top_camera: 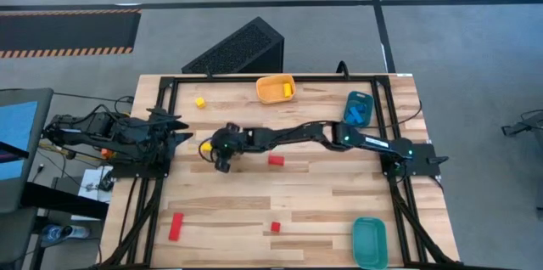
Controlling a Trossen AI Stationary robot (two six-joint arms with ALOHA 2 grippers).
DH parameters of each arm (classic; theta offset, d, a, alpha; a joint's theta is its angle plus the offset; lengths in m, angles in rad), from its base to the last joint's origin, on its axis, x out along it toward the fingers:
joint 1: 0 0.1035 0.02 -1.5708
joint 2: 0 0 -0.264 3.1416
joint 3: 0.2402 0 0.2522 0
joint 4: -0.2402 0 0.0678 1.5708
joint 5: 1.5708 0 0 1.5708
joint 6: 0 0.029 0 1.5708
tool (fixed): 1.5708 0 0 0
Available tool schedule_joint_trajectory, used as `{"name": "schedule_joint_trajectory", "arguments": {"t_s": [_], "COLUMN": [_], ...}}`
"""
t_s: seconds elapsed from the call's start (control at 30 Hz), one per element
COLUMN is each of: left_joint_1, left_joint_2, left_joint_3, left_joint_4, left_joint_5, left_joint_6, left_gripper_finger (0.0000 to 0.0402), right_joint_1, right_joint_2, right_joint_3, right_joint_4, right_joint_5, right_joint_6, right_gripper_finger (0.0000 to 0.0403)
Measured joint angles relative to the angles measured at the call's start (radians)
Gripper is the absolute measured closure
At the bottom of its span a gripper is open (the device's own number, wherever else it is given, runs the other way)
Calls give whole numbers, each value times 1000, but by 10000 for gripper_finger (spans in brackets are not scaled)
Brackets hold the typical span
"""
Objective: Sort & place blocks by color
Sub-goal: Put the bottom yellow block into the yellow bin
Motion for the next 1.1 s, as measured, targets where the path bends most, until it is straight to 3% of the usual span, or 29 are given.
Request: {"name": "schedule_joint_trajectory", "arguments": {"t_s": [0.2,0.47,0.77,1.1], "left_joint_1": [0,0,0,0], "left_joint_2": [0,0,0,7], "left_joint_3": [0,0,0,0], "left_joint_4": [5,13,12,27], "left_joint_5": [15,70,119,113], "left_joint_6": [49,14,-9,-18], "left_gripper_finger": [220,220,220,220], "right_joint_1": [-2,73,196,243], "right_joint_2": [-198,-294,-416,-769], "right_joint_3": [6,-15,-314,-946], "right_joint_4": [-241,-474,-309,210], "right_joint_5": [103,254,316,399], "right_joint_6": [26,71,269,391], "right_gripper_finger": [307,307,307,307]}}
